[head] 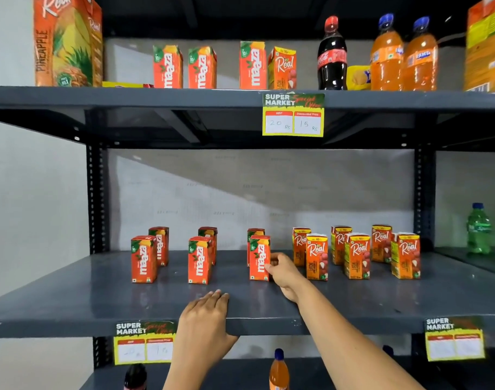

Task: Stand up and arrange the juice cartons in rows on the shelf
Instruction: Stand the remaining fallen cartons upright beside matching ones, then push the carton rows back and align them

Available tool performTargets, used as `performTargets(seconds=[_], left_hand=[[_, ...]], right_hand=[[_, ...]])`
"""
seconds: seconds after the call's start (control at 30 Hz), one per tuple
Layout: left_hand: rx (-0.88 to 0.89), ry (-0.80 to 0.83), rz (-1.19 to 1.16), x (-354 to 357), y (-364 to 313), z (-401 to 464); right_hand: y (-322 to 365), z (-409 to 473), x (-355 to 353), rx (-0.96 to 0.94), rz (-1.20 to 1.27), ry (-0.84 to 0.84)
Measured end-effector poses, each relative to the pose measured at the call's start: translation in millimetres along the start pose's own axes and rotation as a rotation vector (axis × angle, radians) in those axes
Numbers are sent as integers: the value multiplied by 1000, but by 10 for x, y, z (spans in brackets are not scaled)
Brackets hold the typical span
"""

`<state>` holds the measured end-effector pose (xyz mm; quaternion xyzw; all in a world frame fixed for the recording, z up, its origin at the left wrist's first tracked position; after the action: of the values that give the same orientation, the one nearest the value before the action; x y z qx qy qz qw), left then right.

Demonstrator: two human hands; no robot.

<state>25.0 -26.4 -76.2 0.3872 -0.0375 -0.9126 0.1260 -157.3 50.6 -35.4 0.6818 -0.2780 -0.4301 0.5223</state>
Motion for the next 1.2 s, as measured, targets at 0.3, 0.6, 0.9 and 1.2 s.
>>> performTargets(seconds=[0.3,0.6,0.9,1.2], left_hand=[[-288,452,-408,-118,137,124],[-875,259,-365,106,865,429],[-813,235,-281,149,879,486],[-781,236,-203,220,903,510]], right_hand=[[-77,-173,71,-61,-651,-346],[-19,-135,146,26,-628,-451],[-14,-142,165,93,-672,-455],[81,-69,277,115,-475,-597]])
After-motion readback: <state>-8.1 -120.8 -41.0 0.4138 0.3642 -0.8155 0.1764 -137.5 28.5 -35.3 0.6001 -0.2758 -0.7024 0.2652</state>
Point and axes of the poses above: each hand's wrist, its own z-axis towards the middle knuckle, its own x-axis out of the palm, y = z × x, the point moved 5 cm from there along z, towards the middle knuckle, and after that the axes turned 11 degrees about x, right-handed, at the moved point
